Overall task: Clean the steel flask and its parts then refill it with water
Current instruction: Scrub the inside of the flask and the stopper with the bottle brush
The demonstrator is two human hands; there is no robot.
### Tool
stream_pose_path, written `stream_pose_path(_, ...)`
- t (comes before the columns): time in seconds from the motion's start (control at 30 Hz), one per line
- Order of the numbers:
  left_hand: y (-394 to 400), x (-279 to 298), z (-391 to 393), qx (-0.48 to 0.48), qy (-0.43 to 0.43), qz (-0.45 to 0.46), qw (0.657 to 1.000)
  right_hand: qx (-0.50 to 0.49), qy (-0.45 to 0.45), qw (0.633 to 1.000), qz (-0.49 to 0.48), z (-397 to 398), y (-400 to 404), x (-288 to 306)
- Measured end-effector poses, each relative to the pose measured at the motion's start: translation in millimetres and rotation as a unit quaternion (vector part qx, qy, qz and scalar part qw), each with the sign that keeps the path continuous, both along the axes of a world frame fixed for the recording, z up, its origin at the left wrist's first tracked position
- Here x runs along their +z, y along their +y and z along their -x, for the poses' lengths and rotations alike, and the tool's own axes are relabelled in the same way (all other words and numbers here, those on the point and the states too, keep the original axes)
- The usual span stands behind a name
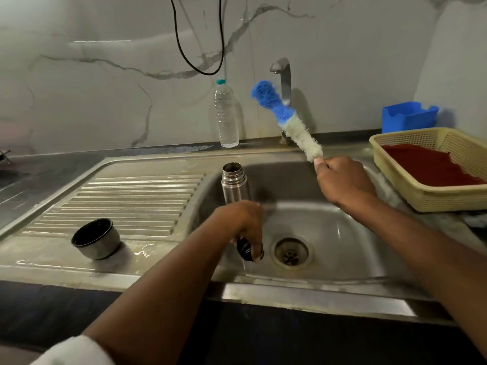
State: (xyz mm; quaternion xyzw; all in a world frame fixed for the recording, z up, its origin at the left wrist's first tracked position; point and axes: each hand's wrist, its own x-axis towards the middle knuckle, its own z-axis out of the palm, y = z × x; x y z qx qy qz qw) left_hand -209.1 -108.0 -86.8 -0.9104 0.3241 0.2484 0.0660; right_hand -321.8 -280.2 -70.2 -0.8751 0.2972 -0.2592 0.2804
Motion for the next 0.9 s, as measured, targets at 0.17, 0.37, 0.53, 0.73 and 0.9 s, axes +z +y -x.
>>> stream_pose_path(0.17,-7.7,-32.2,-7.2,-0.031,-0.068,-0.094,0.993,0.009,0.01,1.0,-0.007,-1.5,2.0,0.4)
stream_pose_path(0.37,-6.4,-49.0,-22.7,0.056,-0.1,-0.055,0.992,0.015,0.011,1.0,-0.005,-2.7,0.4,-0.3)
stream_pose_path(0.53,-1.3,-43.4,-18.1,0.044,-0.062,-0.031,0.997,0.025,0.007,1.0,-0.01,-3.1,0.2,-1.9)
stream_pose_path(0.73,10.6,-22.5,-10.9,0.033,-0.072,0.021,0.997,0.041,-0.009,0.999,-0.033,2.0,6.6,3.2)
stream_pose_path(0.9,51.0,31.6,-12.7,0.066,-0.1,0.212,0.97,0.048,-0.016,0.997,-0.06,1.8,7.0,6.0)
